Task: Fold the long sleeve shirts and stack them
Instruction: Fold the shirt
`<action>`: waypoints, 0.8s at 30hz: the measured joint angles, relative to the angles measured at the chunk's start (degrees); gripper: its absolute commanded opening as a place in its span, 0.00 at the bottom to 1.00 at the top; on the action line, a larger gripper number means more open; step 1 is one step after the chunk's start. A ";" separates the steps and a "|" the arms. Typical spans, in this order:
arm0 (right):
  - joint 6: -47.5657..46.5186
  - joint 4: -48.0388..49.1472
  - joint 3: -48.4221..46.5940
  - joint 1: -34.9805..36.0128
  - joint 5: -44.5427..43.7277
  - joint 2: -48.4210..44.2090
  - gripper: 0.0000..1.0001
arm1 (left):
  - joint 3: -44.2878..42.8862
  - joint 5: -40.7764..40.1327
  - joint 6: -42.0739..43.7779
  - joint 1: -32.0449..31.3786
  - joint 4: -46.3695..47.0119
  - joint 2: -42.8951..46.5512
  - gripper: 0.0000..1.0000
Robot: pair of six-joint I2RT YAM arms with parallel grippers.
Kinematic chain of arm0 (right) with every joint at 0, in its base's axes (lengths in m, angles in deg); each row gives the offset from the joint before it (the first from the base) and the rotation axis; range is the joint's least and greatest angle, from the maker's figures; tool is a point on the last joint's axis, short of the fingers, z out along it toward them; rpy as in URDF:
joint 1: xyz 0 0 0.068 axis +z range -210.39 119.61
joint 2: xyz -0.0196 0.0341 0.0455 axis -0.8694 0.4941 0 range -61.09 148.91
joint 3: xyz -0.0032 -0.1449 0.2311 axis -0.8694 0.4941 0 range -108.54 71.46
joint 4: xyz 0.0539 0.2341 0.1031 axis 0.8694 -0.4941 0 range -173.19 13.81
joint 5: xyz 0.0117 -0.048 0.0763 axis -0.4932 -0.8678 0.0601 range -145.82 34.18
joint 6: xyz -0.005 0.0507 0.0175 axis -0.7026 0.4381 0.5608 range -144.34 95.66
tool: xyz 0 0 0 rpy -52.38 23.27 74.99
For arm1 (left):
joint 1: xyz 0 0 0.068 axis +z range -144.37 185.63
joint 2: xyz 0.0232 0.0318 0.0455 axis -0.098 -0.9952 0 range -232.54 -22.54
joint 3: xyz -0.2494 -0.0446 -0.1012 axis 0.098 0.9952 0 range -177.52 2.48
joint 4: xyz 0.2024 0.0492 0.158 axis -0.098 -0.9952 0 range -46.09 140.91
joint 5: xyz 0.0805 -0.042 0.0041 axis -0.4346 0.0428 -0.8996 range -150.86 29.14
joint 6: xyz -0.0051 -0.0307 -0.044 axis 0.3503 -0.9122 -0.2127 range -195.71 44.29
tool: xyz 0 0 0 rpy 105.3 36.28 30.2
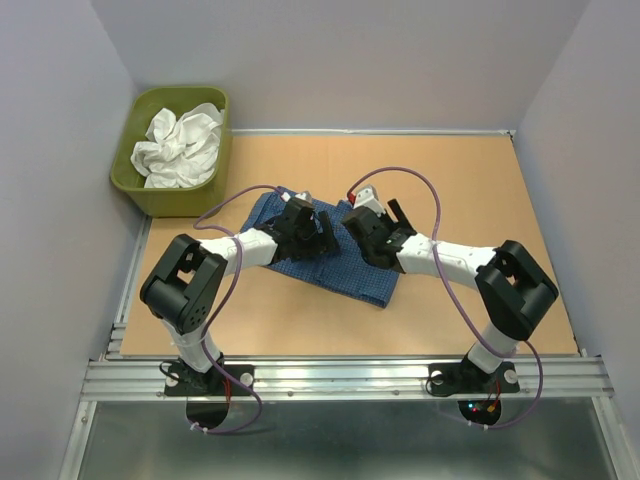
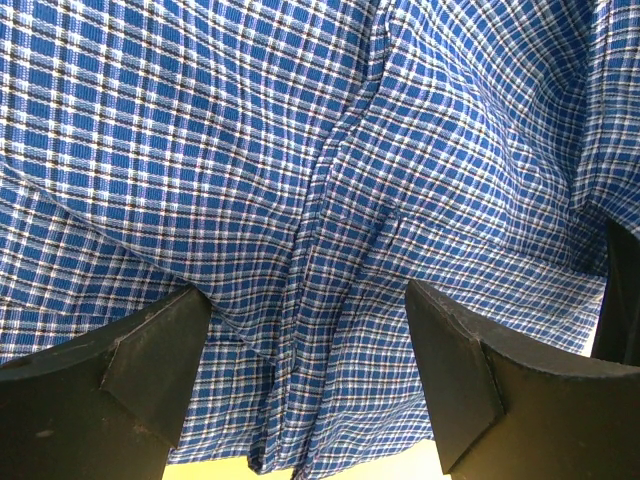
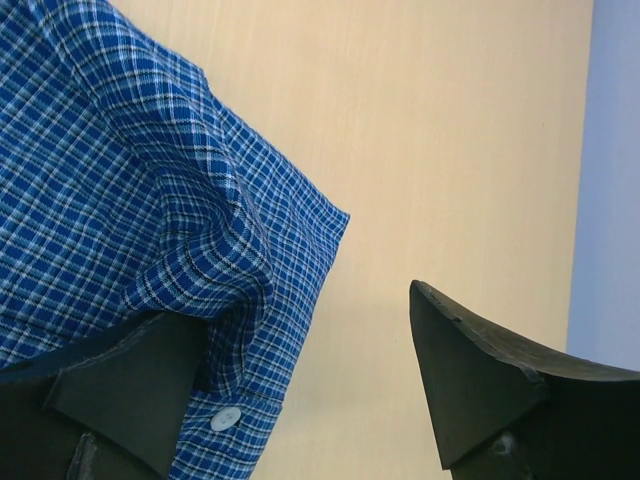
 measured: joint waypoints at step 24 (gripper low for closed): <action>0.79 5.77 -5.01 -2.69 -4.11 0.44 0.78 | 0.79 1.49 -0.20 0.00 2.01 0.00 0.89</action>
